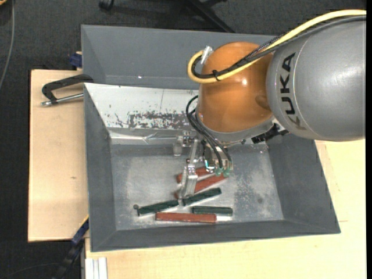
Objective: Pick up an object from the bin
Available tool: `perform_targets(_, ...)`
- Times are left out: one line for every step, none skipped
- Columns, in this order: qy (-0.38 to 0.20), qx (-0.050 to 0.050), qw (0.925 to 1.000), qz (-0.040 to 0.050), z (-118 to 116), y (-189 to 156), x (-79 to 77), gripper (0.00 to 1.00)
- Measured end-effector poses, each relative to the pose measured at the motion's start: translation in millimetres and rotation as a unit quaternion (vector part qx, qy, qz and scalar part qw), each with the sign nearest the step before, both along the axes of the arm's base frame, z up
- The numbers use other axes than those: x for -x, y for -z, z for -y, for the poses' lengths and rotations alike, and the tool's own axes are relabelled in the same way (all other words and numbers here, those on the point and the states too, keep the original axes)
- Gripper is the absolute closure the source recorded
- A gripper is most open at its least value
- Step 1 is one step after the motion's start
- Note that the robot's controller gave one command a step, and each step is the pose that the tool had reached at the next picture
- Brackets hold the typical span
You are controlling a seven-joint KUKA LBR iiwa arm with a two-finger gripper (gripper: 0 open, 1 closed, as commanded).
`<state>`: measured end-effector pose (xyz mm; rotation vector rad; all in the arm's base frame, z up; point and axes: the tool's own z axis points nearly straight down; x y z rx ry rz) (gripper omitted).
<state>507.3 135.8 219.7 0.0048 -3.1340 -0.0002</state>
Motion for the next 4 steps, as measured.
perform_targets(-0.017,-0.002,0.9998,0.0089,9,12,-4.5,0.0)
perform_targets(-0.073,-0.001,0.9973,0.0055,62,95,-9.9,0.0)
perform_targets(-0.153,-0.001,0.9883,0.0049,87,90,-27.3,0.0)
perform_targets(-0.147,-0.001,0.9891,0.0075,99,105,-49.7,0.0)
